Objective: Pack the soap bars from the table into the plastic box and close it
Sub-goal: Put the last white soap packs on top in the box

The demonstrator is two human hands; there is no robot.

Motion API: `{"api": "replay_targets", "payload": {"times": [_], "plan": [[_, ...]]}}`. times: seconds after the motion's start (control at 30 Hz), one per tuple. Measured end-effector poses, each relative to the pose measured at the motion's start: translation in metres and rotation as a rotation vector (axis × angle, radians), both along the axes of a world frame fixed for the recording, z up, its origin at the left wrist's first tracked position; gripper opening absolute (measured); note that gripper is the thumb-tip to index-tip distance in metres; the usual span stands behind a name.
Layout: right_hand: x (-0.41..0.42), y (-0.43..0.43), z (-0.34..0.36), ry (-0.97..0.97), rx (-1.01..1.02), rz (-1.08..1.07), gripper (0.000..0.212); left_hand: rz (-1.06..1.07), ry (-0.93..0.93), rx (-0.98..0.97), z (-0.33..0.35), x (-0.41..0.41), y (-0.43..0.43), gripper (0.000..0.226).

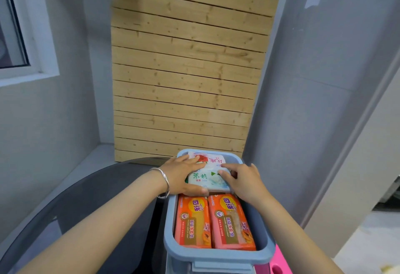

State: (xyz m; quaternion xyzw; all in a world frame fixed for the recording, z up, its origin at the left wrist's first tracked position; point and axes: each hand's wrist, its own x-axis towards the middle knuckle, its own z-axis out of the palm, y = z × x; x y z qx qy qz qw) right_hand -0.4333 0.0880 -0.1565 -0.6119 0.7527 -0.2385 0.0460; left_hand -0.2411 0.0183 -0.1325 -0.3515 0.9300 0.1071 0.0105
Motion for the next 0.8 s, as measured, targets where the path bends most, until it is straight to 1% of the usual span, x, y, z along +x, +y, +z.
{"api": "replay_targets", "payload": {"times": [0.17,0.23,0.3,0.4,0.47,0.5,0.6,0.67,0.7,0.73,0.77,0.8], "plan": [[0.01,0.008,0.004,-0.007,0.048,-0.015,0.049,0.0,-0.142,0.053,0.002,0.001,-0.005,0.078],[0.01,0.009,0.007,-0.022,0.085,-0.026,0.049,-0.015,-0.175,0.061,0.002,0.0,-0.006,0.077],[0.01,0.011,0.009,-0.021,0.071,-0.039,0.047,-0.026,-0.185,0.048,0.001,0.0,-0.007,0.076],[0.013,0.018,0.009,0.011,-0.004,0.036,0.046,-0.037,-0.092,0.055,-0.003,0.003,-0.005,0.07],[0.016,0.024,0.009,0.044,0.042,0.112,0.05,-0.005,-0.005,0.089,-0.009,0.006,-0.003,0.064],[0.016,0.025,0.008,0.068,0.081,0.113,0.052,0.025,0.023,0.101,-0.011,0.006,-0.002,0.062],[0.019,0.024,0.012,0.105,0.153,0.082,0.053,0.106,0.001,0.078,-0.011,0.0,0.003,0.058],[0.019,0.025,0.012,0.09,0.203,0.084,0.052,0.139,-0.008,0.059,-0.009,-0.003,0.007,0.059],[0.018,0.027,0.014,0.058,0.21,0.083,0.05,0.148,0.031,0.051,-0.011,-0.003,0.008,0.06],[0.015,0.03,0.016,-0.02,0.16,0.084,0.046,0.156,0.126,0.075,-0.013,-0.001,0.012,0.06],[0.011,0.036,0.015,-0.192,0.102,0.074,0.041,0.171,0.283,0.137,-0.014,0.001,0.016,0.06],[0.009,0.046,0.015,-0.413,0.008,0.047,0.039,0.208,0.493,0.246,-0.018,0.005,0.019,0.057]]}}
